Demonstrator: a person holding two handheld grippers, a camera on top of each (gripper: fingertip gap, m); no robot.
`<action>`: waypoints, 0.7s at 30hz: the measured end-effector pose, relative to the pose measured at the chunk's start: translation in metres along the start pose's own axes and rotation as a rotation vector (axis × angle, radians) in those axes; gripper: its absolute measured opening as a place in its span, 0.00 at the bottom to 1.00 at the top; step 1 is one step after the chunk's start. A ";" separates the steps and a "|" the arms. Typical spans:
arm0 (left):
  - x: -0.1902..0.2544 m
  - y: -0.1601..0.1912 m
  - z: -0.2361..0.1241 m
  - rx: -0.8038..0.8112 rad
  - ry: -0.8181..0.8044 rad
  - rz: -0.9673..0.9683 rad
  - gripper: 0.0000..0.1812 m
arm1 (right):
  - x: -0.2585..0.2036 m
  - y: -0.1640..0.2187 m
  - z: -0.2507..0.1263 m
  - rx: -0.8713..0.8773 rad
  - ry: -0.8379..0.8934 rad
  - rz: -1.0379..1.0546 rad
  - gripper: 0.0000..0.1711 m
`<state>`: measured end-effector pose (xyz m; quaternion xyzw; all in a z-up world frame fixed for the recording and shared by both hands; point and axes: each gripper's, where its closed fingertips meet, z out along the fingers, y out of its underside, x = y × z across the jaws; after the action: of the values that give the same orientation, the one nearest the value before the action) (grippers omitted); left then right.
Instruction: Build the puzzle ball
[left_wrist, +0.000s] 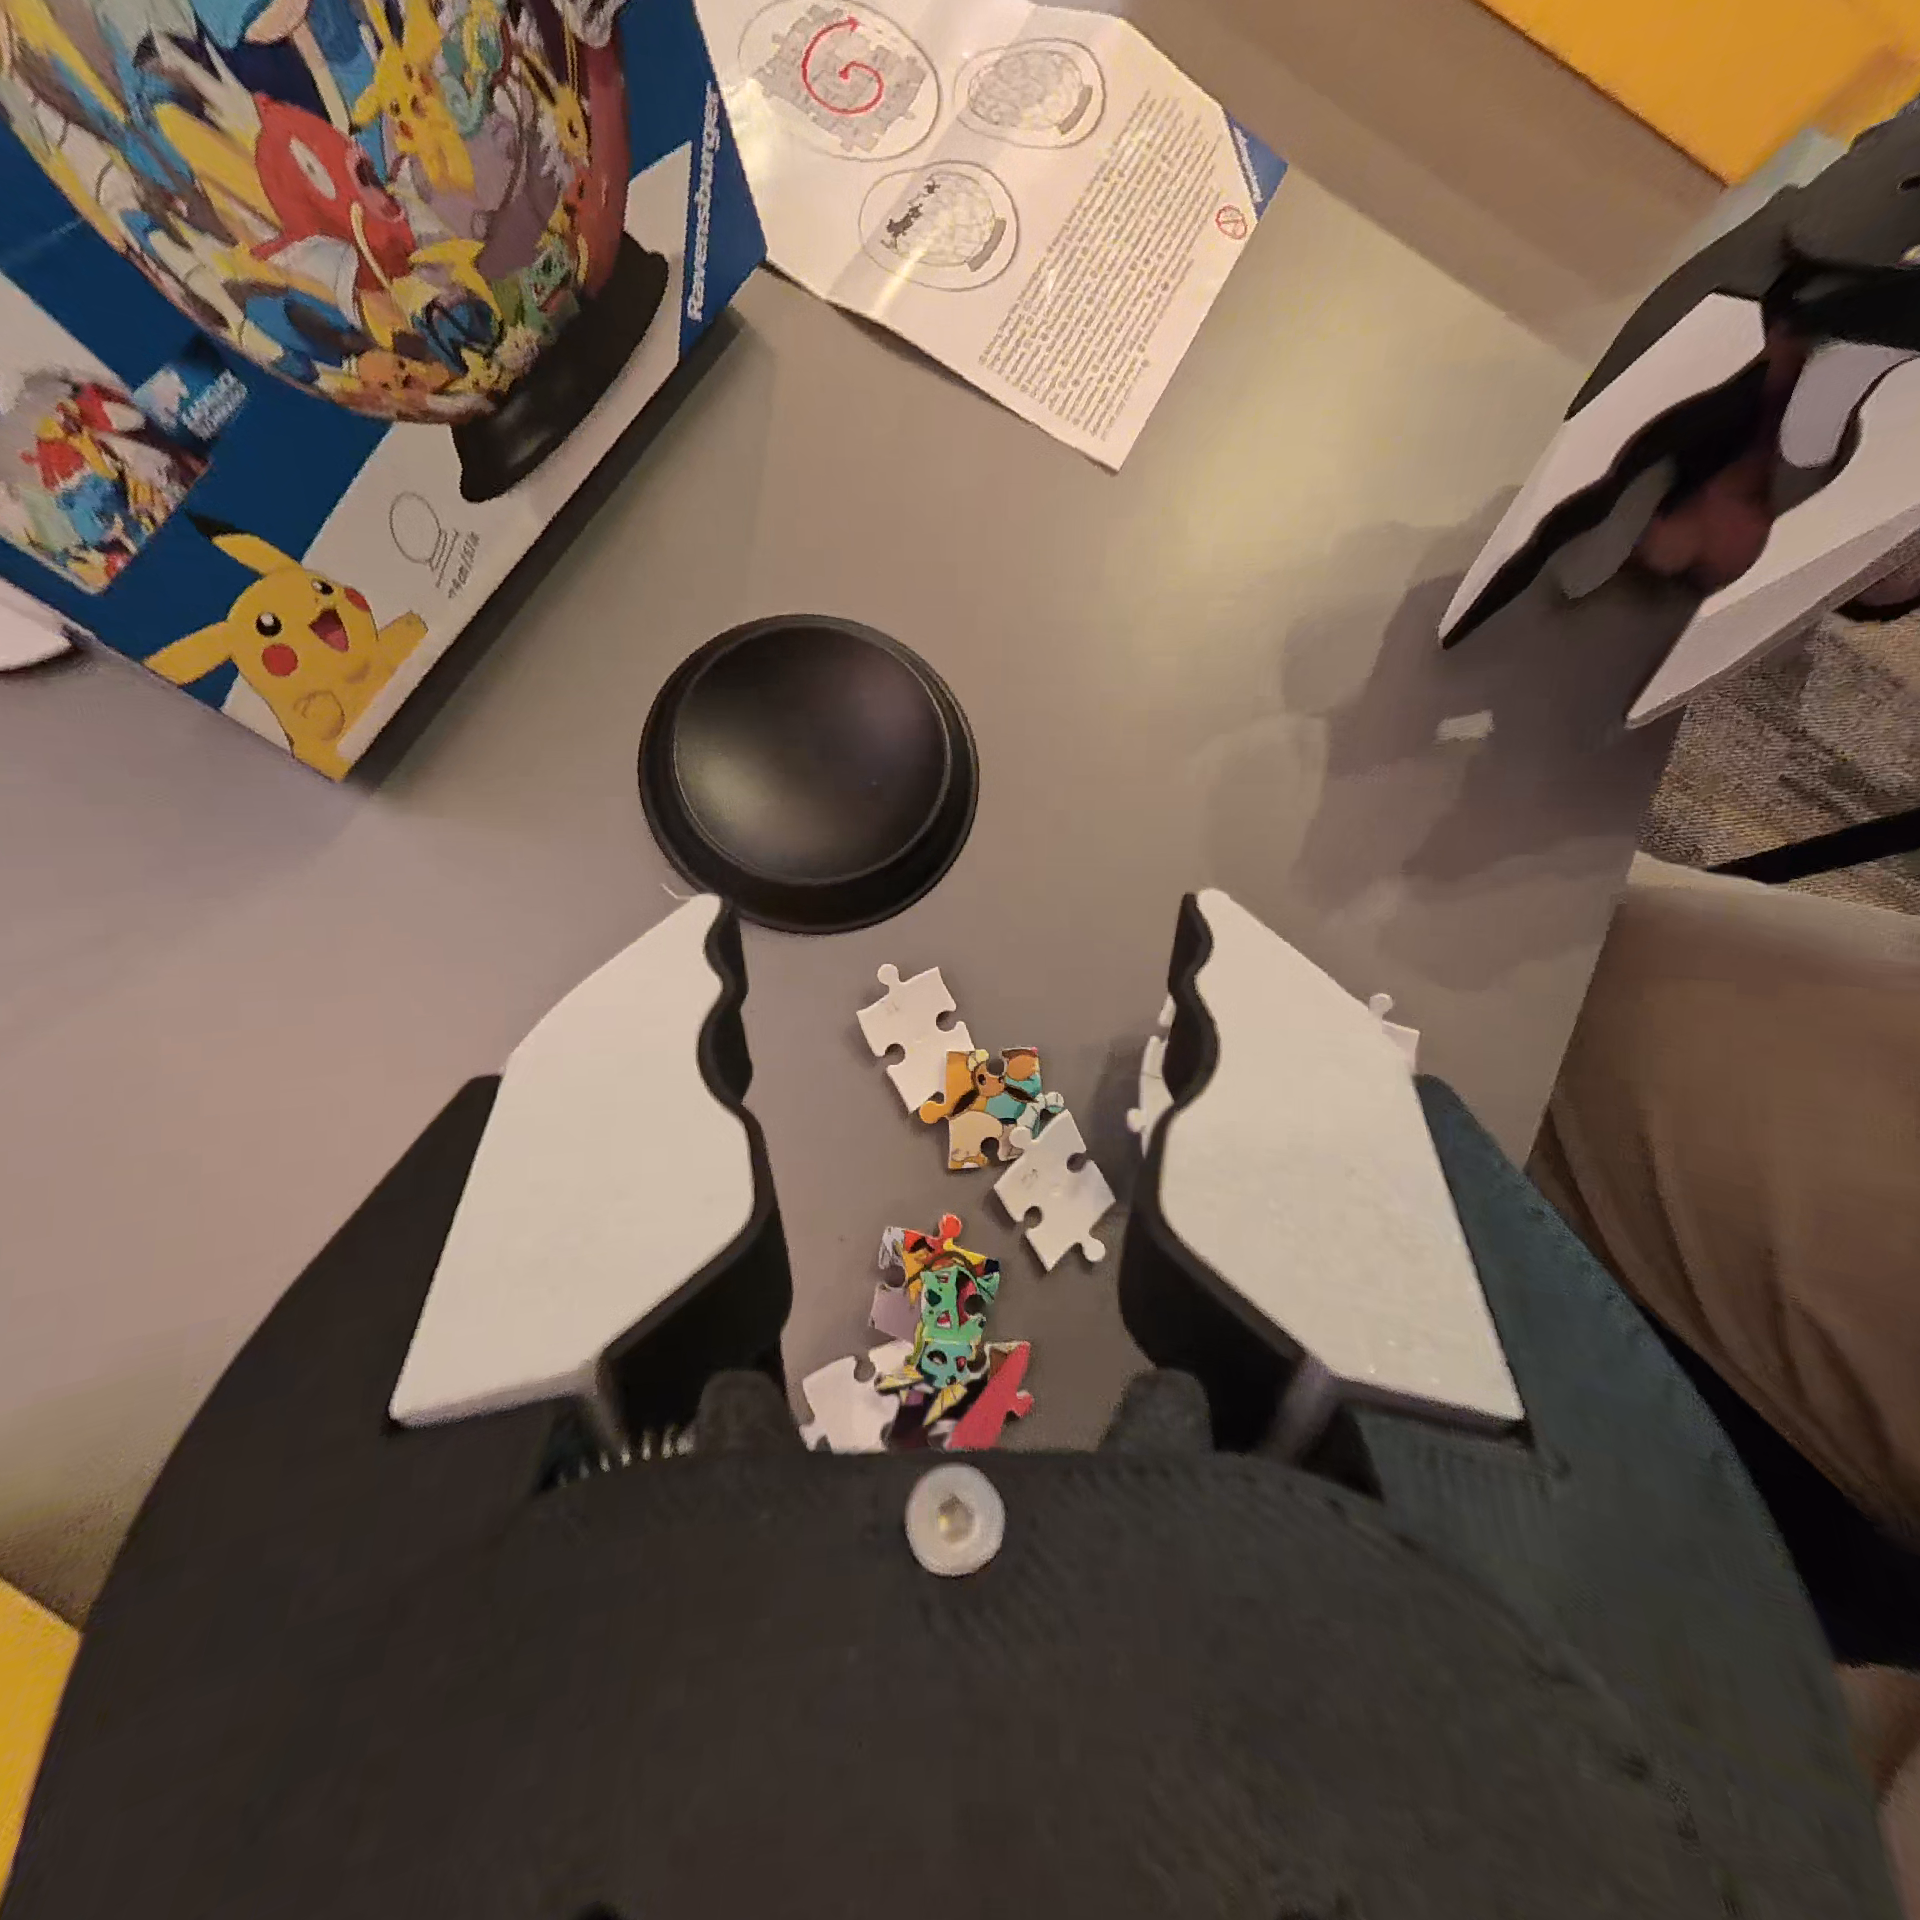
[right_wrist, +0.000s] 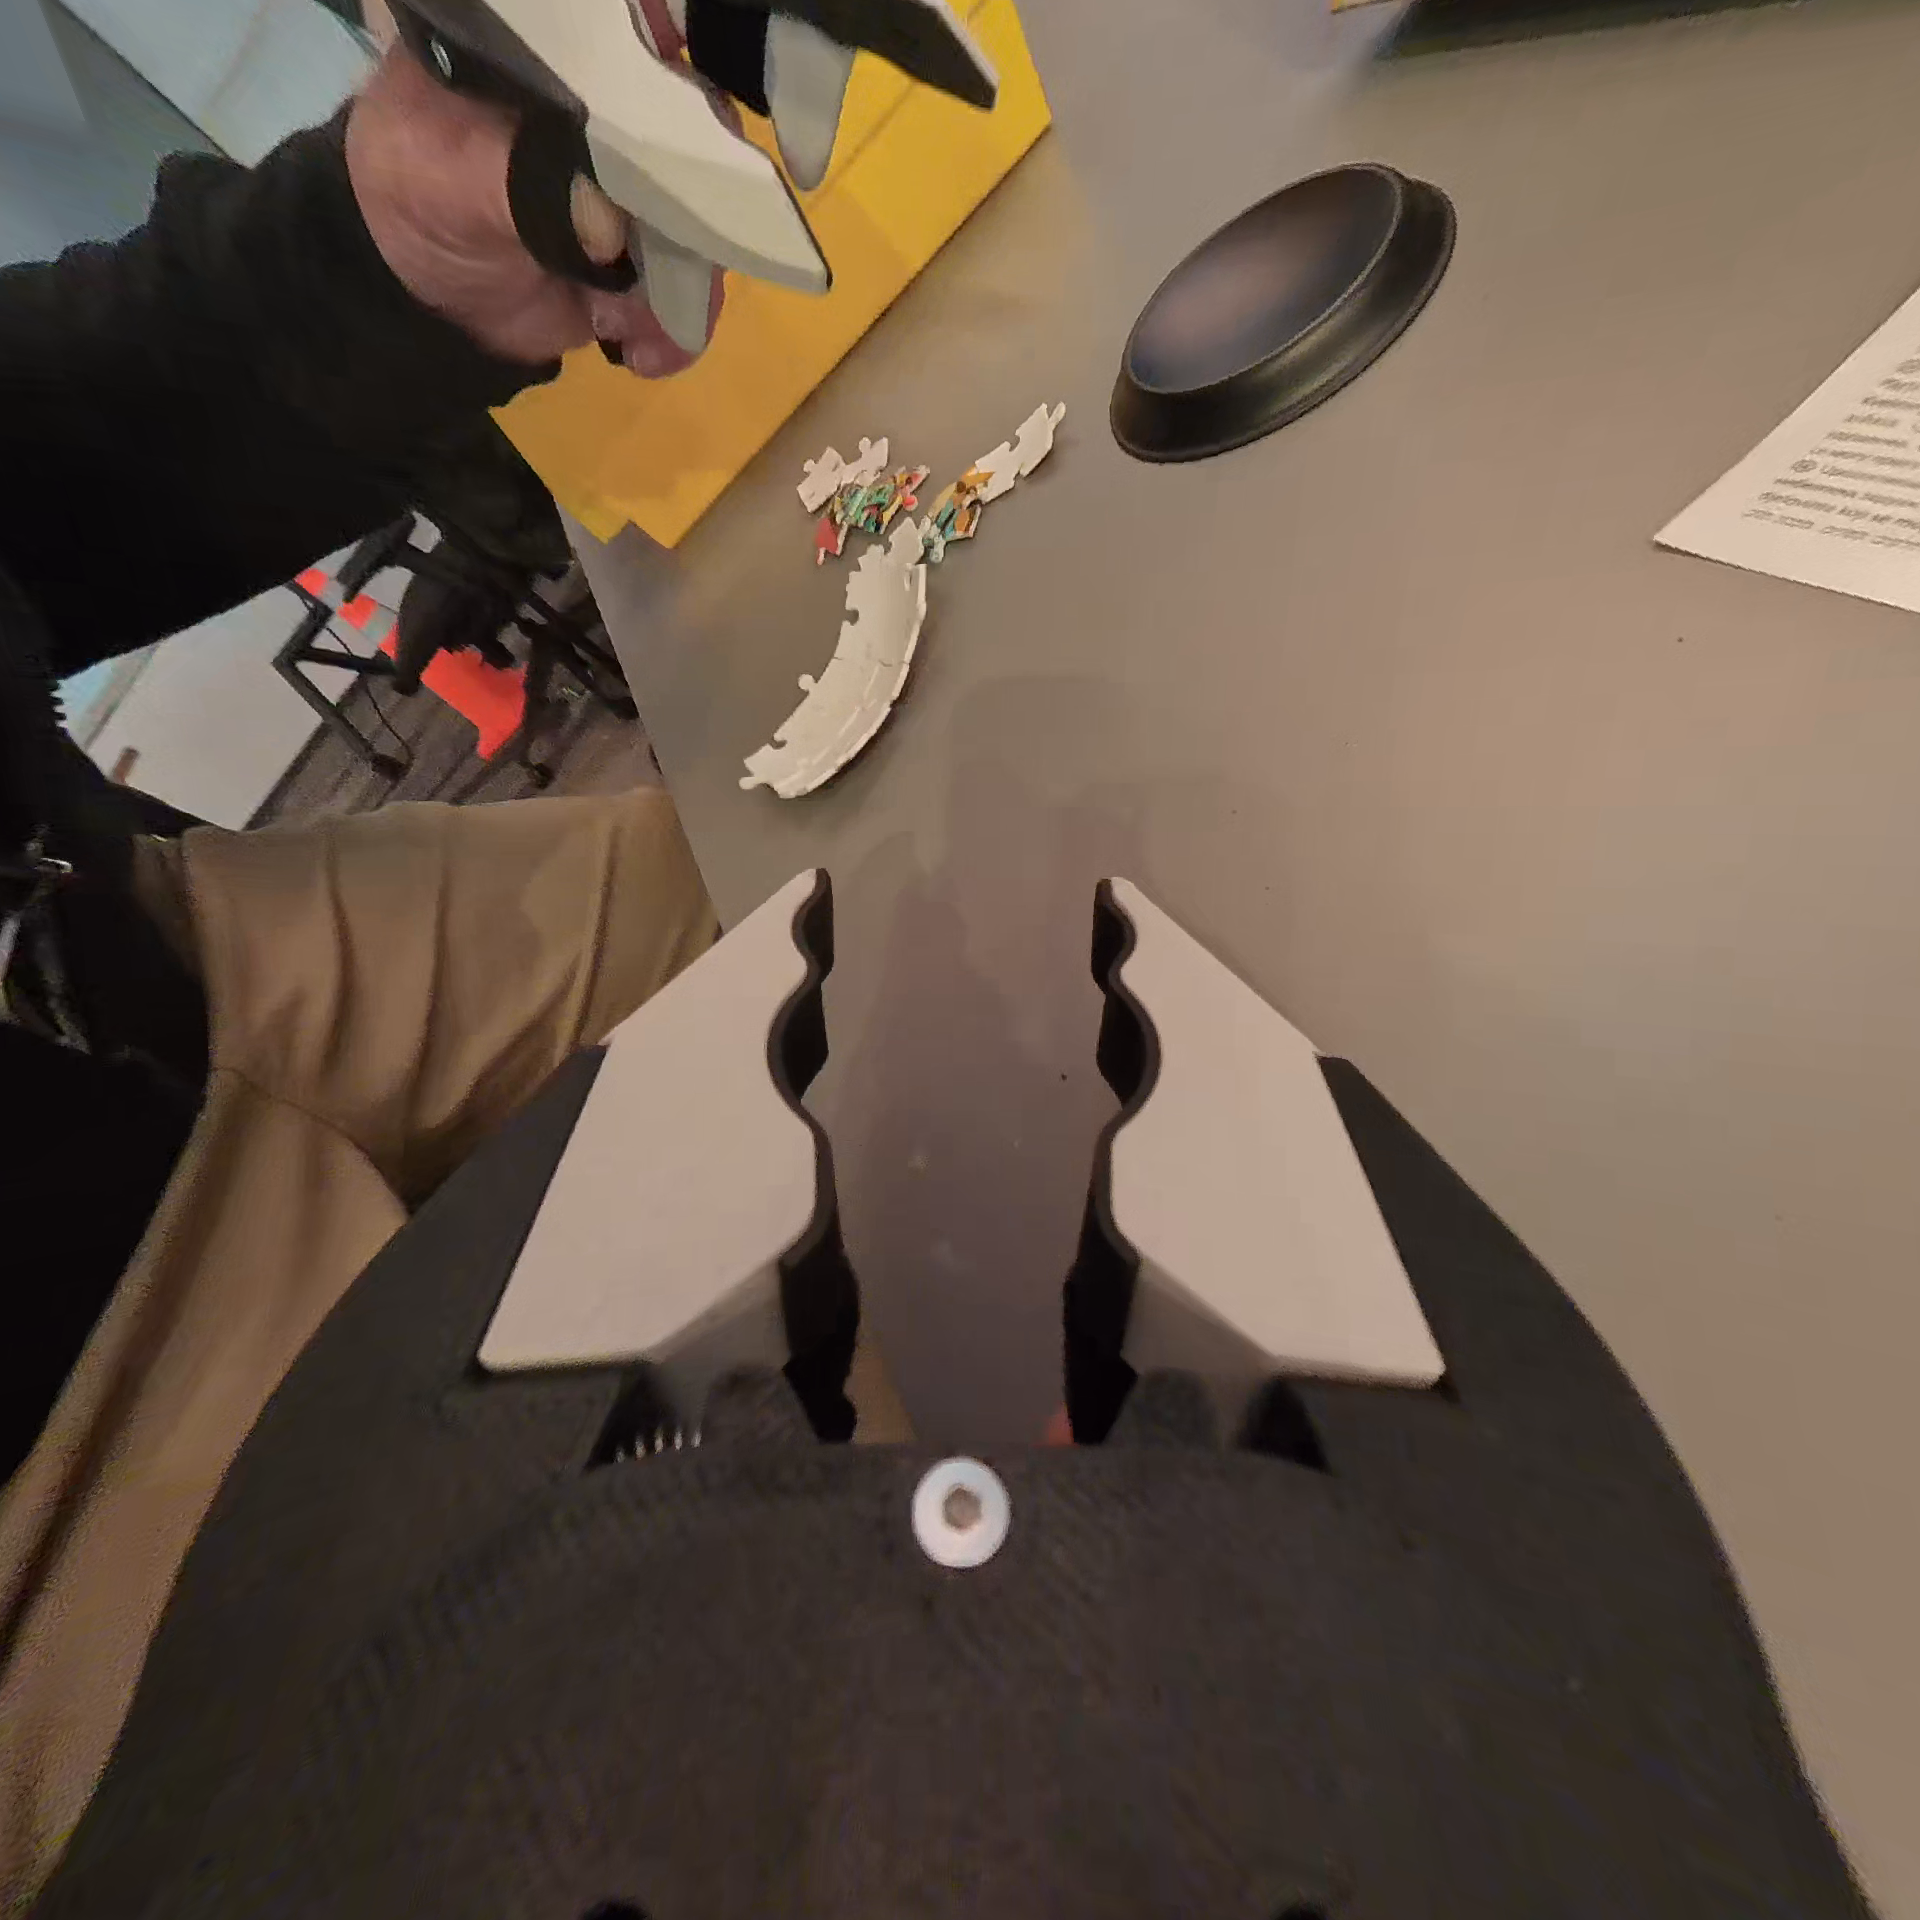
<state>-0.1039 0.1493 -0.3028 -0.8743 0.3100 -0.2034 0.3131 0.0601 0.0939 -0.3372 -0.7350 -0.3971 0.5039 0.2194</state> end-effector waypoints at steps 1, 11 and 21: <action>0.000 0.004 0.001 -0.022 0.000 -0.008 0.43 | 0.000 0.000 0.000 -0.003 -0.006 0.006 0.28; 0.013 0.021 0.001 -0.094 -0.001 -0.047 0.43 | -0.003 0.000 0.000 -0.009 -0.063 0.048 0.28; 0.039 0.041 0.003 -0.072 -0.054 -0.049 0.44 | -0.015 0.004 -0.001 -0.027 -0.124 -0.009 0.30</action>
<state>-0.0907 0.0994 -0.3266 -0.8975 0.2873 -0.1758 0.2846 0.0600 0.0794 -0.3310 -0.7035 -0.4198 0.5422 0.1866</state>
